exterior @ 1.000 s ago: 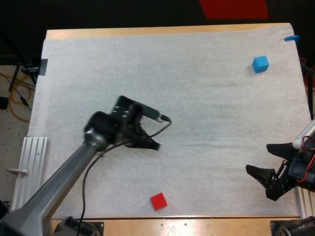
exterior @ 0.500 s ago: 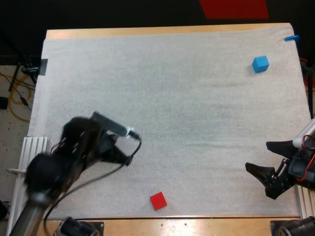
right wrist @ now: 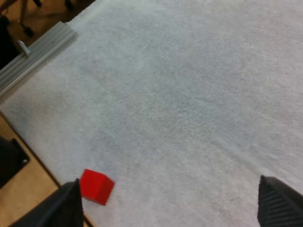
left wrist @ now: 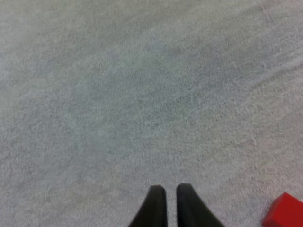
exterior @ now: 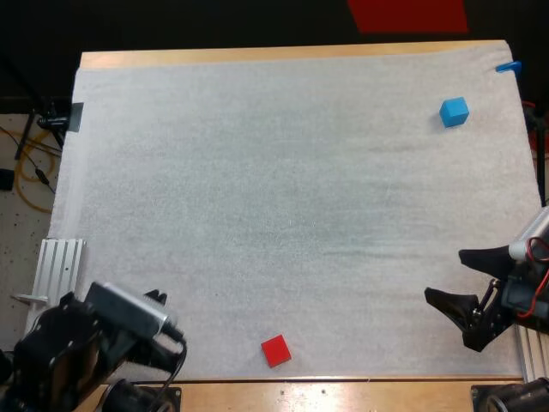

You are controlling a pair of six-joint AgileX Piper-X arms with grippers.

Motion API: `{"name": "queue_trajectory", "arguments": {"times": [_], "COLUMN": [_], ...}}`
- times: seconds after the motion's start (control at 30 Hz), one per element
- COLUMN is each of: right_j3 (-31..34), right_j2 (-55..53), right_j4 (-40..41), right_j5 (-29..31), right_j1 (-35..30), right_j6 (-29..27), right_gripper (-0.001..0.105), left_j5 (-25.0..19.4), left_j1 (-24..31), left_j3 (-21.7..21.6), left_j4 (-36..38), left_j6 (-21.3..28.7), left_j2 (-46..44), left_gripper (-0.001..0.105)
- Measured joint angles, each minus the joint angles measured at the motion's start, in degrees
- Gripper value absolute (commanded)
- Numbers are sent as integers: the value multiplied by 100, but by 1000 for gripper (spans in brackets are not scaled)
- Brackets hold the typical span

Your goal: Stack red cube on blue cube

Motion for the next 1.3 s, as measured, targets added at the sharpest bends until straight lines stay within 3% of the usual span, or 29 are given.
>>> {"name": "queue_trajectory", "arguments": {"times": [0.07, 0.17, 0.3, 0.43, 0.87, 1.1, 1.3], "right_j3": [0, 0, 0, 0, 0, 0, 0], "right_j2": [64, 187, 353, 684, 2193, 2723, 3187], "right_j4": [-60, -125, -236, -592, -1371, -1770, -1954], "right_j5": [-44, -60, -116, -68, 1326, 1602, 2497], "right_j1": [5, 5, 84, 582, 3156, 3899, 4470], "right_j6": [12, 10, 61, 391, 1446, 2242, 3075], "right_gripper": [72, 72, 72, 72, 72, 72, 72], "left_j5": [0, 44, 143, 171, 171, 171, 171], "left_j1": [0, 0, 0, 0, 0, 0, 0], "left_j3": [0, 0, 0, 0, 0, 0, 0], "left_j4": [160, 309, 481, 481, 488, 488, 488], "left_j6": [0, 0, 173, 266, 444, 444, 444], "left_j2": [-182, -292, -297, -297, -297, -297, -297], "left_gripper": [33, 41, 41, 41, 41, 41, 41]}}
